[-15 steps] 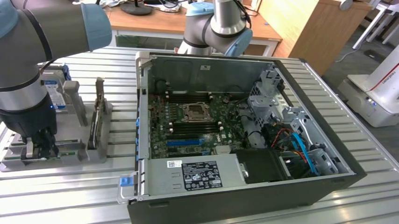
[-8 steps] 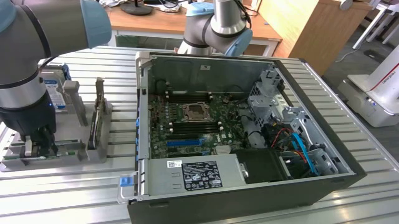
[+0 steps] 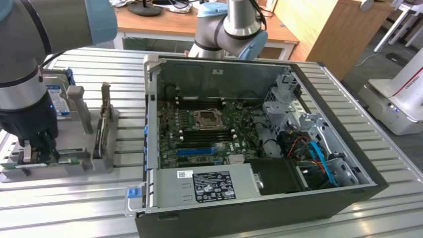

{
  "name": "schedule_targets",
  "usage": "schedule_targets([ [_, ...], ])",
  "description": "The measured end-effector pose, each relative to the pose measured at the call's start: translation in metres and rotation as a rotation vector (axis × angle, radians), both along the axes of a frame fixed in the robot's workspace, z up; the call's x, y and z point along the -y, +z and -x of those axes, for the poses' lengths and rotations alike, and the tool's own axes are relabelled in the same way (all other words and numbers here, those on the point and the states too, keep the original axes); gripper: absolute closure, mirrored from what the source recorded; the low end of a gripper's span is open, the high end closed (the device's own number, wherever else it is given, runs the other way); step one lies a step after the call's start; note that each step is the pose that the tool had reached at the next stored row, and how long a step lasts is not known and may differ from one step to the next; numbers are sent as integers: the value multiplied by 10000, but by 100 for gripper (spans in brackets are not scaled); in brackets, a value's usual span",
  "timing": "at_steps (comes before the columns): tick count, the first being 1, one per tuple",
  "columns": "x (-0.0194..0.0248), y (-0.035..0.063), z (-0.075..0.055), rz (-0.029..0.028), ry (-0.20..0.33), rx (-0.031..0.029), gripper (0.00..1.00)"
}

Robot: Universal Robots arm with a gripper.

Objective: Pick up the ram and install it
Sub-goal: 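Pick up the ram and move it above insertion slot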

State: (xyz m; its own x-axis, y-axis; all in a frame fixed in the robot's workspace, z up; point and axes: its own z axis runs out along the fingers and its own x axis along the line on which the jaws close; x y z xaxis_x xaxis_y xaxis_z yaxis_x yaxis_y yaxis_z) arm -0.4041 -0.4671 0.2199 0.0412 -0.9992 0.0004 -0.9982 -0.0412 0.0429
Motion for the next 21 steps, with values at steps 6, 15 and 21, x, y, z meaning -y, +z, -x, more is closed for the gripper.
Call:
schedule_targets([
  [6,0,84,-1,0,0,0,88],
  [15,0,233,-2,-1,-1,1,88],
  [21,0,350,-2,-1,0,1,88],
])
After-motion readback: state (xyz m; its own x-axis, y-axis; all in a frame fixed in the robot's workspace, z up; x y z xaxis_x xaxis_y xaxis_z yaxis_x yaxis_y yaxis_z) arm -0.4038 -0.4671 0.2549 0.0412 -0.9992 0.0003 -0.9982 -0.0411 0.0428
